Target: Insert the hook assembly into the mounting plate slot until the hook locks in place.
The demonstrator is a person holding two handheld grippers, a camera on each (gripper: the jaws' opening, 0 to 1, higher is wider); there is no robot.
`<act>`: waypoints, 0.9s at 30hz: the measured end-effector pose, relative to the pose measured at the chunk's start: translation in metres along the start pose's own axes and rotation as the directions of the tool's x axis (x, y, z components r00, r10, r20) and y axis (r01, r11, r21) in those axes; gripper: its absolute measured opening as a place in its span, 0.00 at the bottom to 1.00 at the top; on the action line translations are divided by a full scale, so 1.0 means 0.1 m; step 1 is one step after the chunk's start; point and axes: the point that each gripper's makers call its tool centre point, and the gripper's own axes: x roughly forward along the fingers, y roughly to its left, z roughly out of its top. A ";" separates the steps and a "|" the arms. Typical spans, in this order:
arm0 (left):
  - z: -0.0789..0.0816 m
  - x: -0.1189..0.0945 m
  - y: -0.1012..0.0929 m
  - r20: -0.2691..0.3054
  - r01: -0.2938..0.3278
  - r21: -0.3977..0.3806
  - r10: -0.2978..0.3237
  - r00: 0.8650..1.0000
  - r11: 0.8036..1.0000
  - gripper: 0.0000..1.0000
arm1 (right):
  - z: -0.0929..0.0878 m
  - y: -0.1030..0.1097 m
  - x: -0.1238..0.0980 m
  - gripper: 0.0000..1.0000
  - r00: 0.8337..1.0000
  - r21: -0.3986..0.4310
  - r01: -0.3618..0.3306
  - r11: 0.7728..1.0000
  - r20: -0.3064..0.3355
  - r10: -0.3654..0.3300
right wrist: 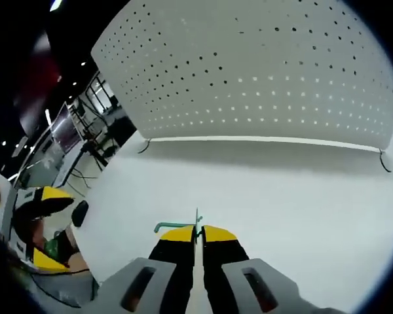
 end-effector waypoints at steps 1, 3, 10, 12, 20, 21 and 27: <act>0.01 0.00 -0.01 0.000 0.001 0.004 -0.001 1.000 1.000 0.42 | 0.00 0.02 -0.02 0.02 1.000 -0.001 -0.005 1.000 0.002 0.005; 0.00 0.00 -0.04 -0.009 0.005 0.020 -0.005 1.000 1.000 0.42 | -0.01 0.07 -0.07 0.02 1.000 -0.004 -0.021 1.000 -0.006 0.021; 0.01 -0.01 -0.11 -0.023 0.020 0.047 -0.019 1.000 0.999 0.37 | -0.02 0.31 -0.22 0.02 0.995 -0.020 -0.091 0.996 -0.037 0.090; 0.00 -0.01 -0.11 -0.035 0.018 0.065 -0.016 0.999 0.998 0.37 | -0.01 0.40 -0.27 0.02 0.993 -0.023 -0.114 0.993 -0.034 0.113; 0.04 -0.01 -0.16 -0.047 0.022 0.104 -0.017 0.999 0.994 0.30 | -0.02 0.59 -0.41 0.02 0.984 -0.009 -0.174 0.985 -0.038 0.174; 0.04 -0.01 -0.17 -0.052 0.021 0.114 -0.015 0.999 0.993 0.29 | -0.02 0.61 -0.43 0.02 0.983 -0.007 -0.178 0.984 -0.039 0.177; 0.01 0.01 -0.24 -0.079 0.043 0.154 -0.031 0.996 0.987 0.22 | -0.09 0.72 -0.52 0.02 0.973 0.003 -0.222 0.975 -0.068 0.221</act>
